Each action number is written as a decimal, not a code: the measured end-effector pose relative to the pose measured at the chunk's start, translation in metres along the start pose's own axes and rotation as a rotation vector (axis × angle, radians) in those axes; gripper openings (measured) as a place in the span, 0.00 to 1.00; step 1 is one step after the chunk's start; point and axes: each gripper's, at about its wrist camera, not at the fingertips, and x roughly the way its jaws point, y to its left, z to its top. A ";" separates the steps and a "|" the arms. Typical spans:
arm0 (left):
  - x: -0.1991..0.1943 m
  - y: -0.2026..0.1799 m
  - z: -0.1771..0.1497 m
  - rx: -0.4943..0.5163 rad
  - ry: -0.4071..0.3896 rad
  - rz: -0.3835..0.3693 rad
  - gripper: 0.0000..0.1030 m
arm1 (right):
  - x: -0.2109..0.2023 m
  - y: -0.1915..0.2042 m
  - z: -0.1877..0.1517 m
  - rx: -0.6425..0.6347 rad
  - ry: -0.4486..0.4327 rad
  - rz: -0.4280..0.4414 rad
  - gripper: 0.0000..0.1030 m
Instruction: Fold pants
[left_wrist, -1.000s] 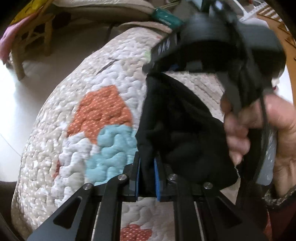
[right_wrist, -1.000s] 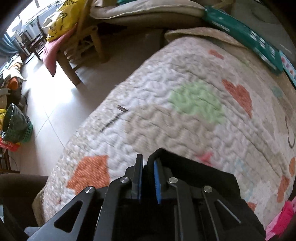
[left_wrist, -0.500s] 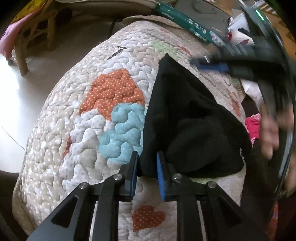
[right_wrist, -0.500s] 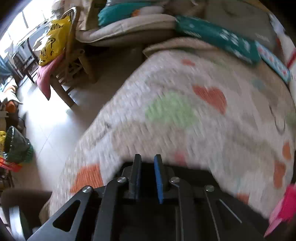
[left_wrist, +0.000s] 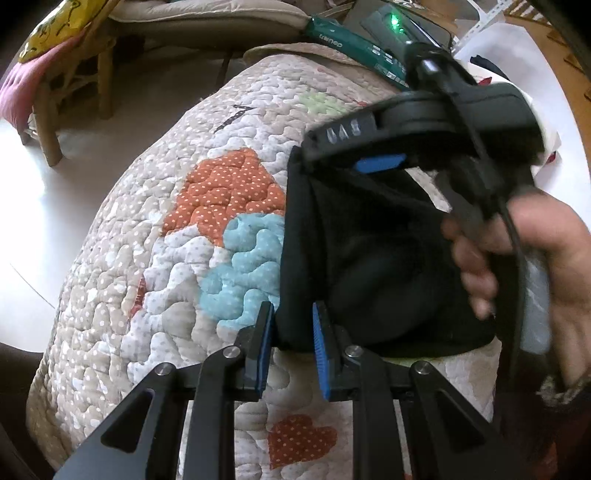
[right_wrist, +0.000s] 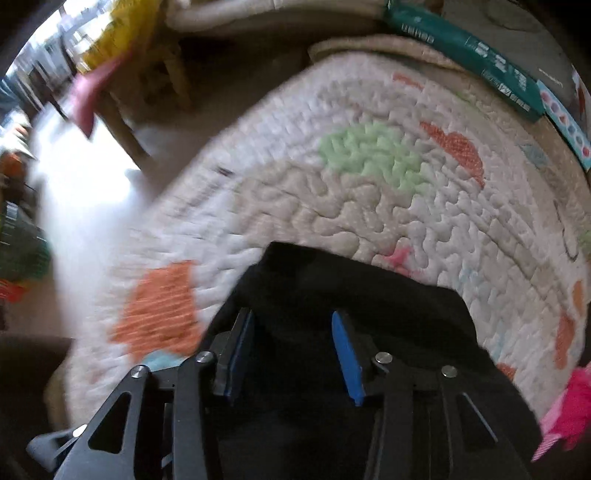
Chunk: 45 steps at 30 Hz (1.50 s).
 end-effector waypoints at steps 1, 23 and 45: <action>0.000 0.001 0.000 -0.005 0.003 -0.002 0.20 | 0.003 -0.002 0.004 0.007 -0.005 -0.011 0.74; -0.016 0.003 0.009 0.011 -0.022 0.003 0.29 | -0.063 -0.072 -0.189 0.427 -0.199 0.036 0.80; 0.112 -0.304 0.073 0.635 0.211 -0.275 0.44 | -0.073 -0.185 -0.316 1.185 -0.395 -0.044 0.81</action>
